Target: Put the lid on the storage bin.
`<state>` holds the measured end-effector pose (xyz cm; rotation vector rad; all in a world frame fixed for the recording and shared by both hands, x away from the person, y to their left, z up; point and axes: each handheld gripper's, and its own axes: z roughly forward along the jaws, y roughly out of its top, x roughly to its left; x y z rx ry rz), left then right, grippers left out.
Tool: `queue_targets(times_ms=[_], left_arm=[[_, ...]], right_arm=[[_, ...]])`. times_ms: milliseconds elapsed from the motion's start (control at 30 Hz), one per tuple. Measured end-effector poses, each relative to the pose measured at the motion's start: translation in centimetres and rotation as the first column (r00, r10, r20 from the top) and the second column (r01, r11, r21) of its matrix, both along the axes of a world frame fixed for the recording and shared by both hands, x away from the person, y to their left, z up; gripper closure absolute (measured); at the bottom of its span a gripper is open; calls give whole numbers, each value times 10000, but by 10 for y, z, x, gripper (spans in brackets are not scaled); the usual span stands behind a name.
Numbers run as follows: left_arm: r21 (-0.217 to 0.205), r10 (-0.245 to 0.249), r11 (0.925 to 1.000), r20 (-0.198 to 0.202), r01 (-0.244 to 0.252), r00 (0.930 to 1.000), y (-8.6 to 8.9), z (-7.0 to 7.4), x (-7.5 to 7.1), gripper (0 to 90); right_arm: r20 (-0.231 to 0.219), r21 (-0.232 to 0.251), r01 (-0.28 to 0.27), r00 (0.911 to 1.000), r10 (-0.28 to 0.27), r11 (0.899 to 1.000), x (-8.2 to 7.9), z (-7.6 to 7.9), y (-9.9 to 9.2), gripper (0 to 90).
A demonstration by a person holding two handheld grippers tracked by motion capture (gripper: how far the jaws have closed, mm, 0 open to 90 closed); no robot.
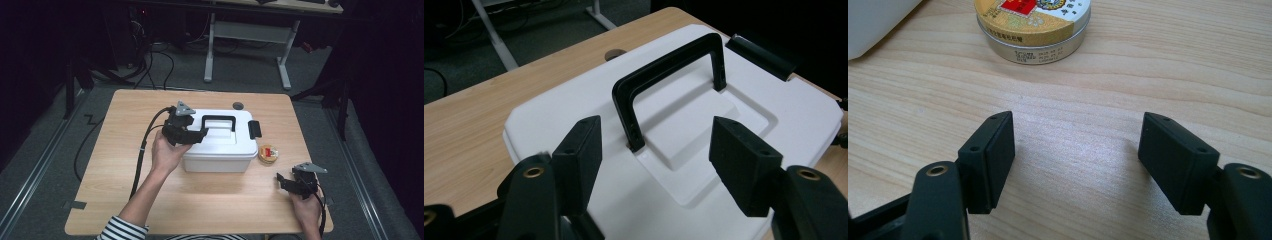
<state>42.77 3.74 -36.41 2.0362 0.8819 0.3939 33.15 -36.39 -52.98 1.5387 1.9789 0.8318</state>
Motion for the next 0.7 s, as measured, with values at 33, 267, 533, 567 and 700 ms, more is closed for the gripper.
queue_targets(times_ms=[33, 267, 533, 567, 700], left_arm=[[0, 0, 10000, 0, 0, 10000, 0, 0, 0, 387], [247, 18, 9997, -75, -16, 10000, -14, 1, 11, 388], [475, 154, 9988, -239, -143, 9996, -24, -5, 21, 410], [558, 289, 9981, -319, -271, 9991, -24, -9, 25, 412], [585, 477, 9973, -381, -454, 9981, -24, -12, 29, 426]], right_arm=[[0, 0, 0, 10000, 0, 10000, 0, 0, 0, 311], [3, -1, -4, 10000, 4, 10000, 0, 0, 0, 311], [2, -4, -20, 10000, 20, 10000, 0, 0, 0, 311], [1, -2, -18, 10000, 18, 10000, 0, 0, 0, 310], [1, 2, -19, 10000, 19, 10000, 0, 0, 0, 310]])
